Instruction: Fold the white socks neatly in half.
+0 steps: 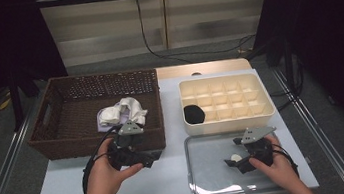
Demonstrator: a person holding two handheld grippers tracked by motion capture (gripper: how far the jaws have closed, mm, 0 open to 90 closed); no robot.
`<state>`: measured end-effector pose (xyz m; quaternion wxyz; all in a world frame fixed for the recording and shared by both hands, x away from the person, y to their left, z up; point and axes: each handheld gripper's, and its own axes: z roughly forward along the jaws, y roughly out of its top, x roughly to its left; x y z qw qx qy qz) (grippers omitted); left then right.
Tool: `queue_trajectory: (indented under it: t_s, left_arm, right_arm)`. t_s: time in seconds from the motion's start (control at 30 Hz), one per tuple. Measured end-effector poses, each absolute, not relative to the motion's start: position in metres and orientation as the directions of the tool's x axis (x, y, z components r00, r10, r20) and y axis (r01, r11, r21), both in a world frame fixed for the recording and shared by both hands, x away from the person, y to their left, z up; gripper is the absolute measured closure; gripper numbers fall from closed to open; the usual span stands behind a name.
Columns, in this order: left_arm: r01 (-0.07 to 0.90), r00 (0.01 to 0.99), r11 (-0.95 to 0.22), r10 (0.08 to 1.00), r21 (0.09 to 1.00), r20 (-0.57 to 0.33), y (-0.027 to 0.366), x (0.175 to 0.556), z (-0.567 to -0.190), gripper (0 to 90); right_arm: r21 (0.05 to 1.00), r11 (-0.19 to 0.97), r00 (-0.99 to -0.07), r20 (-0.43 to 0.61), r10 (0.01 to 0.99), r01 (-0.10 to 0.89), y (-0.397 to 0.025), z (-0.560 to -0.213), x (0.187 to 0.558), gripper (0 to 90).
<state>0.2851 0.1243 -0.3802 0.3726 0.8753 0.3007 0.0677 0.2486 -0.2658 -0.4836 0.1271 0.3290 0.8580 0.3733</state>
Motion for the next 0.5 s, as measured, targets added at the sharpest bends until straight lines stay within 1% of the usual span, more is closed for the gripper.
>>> queue_trajectory:
  t_s: [0.5]
  left_arm:
    - [0.496,0.799,-0.543,0.59,0.678,-0.112,0.133,0.295,-0.36,23.1]
  right_arm:
    - [0.725,0.504,-0.75,0.028,0.661,0.47,-0.266,-0.484,0.249,16.1]
